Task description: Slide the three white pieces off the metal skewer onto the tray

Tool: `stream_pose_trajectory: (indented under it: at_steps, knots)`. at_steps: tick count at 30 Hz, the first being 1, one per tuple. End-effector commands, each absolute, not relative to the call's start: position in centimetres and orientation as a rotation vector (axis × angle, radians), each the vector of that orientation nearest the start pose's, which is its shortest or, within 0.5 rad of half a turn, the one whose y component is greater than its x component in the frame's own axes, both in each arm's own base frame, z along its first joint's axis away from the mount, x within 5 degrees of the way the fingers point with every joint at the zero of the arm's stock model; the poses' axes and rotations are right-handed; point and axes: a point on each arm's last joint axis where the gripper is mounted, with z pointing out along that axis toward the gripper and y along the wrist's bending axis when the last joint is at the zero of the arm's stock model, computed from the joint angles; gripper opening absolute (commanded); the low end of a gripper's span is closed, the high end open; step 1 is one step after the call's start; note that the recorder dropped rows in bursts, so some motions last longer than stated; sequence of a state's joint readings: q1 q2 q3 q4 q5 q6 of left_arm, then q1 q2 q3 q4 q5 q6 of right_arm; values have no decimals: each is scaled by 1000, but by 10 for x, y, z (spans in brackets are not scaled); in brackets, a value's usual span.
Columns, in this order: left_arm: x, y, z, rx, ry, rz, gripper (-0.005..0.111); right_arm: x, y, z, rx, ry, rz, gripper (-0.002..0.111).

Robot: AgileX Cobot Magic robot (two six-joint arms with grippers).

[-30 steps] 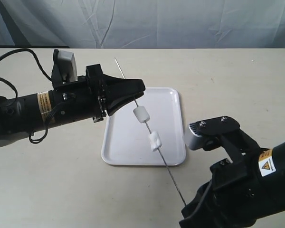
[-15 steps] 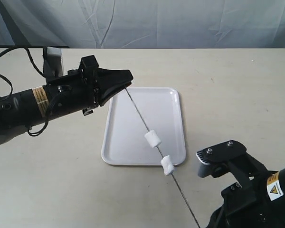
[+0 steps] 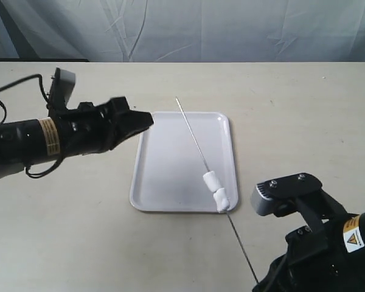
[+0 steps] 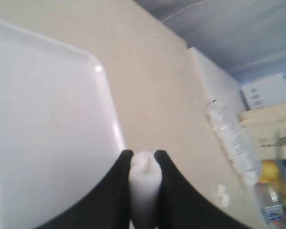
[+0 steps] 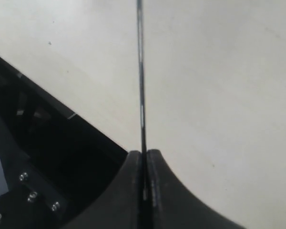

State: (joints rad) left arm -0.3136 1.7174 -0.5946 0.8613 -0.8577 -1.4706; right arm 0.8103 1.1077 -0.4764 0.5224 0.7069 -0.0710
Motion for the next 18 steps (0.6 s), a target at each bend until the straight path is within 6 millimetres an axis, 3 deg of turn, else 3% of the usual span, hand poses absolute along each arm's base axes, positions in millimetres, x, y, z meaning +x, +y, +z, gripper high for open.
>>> stream_pose_trajectory:
  at_steps: [1, 12, 14, 18]
  knots:
    - [259, -152, 154, 68, 2195, -1130, 15, 98, 142, 204, -714, 2754, 716, -1]
    - [266, -172, 116, 84, 2268, -1121, 15, 98, 142, 203, -680, 2775, 724, -1]
    - [268, -174, 114, 107, 2264, -1136, 20, 98, 142, 203, -678, 2776, 726, -1]
    - [270, -177, 112, 119, 2259, -1154, 40, 99, 143, 203, -671, 2763, 724, -1]
